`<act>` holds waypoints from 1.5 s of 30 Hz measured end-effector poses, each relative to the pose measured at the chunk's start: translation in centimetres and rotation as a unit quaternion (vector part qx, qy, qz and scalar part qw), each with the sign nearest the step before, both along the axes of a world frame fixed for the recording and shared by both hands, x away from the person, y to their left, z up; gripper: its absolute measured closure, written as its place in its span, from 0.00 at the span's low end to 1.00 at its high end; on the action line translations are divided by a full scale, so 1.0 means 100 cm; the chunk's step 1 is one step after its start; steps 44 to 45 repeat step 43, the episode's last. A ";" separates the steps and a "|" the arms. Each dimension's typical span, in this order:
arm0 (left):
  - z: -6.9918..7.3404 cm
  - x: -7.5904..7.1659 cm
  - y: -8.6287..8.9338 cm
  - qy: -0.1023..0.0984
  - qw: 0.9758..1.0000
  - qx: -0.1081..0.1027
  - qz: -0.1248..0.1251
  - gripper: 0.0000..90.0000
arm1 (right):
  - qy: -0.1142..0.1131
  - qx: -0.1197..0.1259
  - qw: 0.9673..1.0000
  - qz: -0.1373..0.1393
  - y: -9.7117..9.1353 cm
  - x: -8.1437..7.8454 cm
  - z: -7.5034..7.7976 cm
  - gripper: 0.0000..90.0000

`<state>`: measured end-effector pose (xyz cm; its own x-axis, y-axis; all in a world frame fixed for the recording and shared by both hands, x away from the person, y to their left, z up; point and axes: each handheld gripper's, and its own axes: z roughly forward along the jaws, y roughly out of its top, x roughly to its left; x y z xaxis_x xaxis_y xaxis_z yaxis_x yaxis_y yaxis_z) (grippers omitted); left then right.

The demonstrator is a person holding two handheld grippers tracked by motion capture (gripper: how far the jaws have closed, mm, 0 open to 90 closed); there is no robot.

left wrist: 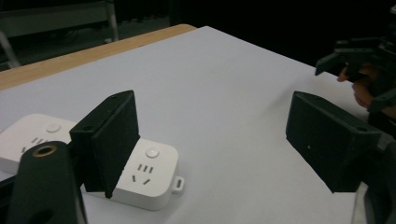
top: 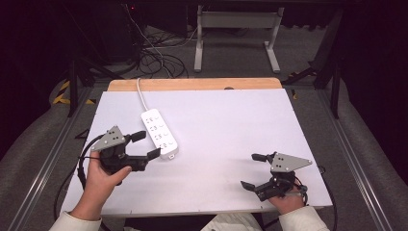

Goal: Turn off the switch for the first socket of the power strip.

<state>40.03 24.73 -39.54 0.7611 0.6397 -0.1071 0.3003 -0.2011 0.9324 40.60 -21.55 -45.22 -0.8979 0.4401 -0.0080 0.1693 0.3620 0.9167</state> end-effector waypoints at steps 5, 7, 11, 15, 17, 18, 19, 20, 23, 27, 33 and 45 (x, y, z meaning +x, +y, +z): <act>-0.014 -0.008 0.003 -0.007 1.000 0.007 -0.026 0.16 | 0.000 0.001 1.000 -0.001 -0.001 0.000 0.000 0.04; -0.020 -0.011 0.004 -0.006 1.000 0.007 -0.024 0.16 | -0.001 0.002 1.000 0.000 -0.001 -0.001 0.000 0.04; -0.035 -0.015 0.006 -0.005 0.999 0.018 -0.031 0.15 | -0.001 0.002 1.000 -0.001 -0.001 -0.001 0.001 0.04; -0.048 -0.021 0.007 -0.007 0.999 0.016 -0.026 0.15 | -0.002 0.002 1.000 0.001 -0.001 -0.001 0.001 0.04; -0.053 -0.023 0.008 -0.011 1.000 0.016 -0.023 0.15 | -0.002 0.003 1.000 0.001 -0.001 -0.001 0.001 0.04; -0.055 -0.024 0.009 -0.010 1.000 0.014 -0.021 0.15 | -0.002 0.003 1.000 0.001 -0.001 -0.001 0.001 0.04; -0.057 -0.026 0.010 -0.012 1.000 0.017 -0.019 0.15 | -0.002 0.003 1.000 0.001 -0.001 -0.001 0.001 0.04; -0.059 -0.028 0.009 -0.011 1.000 0.015 -0.018 0.15 | -0.001 0.003 1.000 0.001 -0.001 -0.001 0.001 0.04; -0.064 -0.031 0.011 -0.020 0.999 0.031 -0.016 0.15 | -0.001 0.003 1.000 0.001 -0.001 -0.001 0.000 0.04; -0.074 -0.034 0.012 -0.012 0.999 0.025 -0.023 0.14 | -0.001 0.002 1.000 0.001 -0.001 -0.001 0.000 0.04; -0.085 -0.036 0.013 0.009 1.000 0.022 -0.003 0.14 | 0.001 0.000 1.000 0.000 -0.001 0.000 0.000 0.04; -0.084 -0.036 0.014 -0.025 0.998 0.054 0.002 0.15 | 0.001 -0.004 1.000 -0.001 0.000 0.001 0.000 0.04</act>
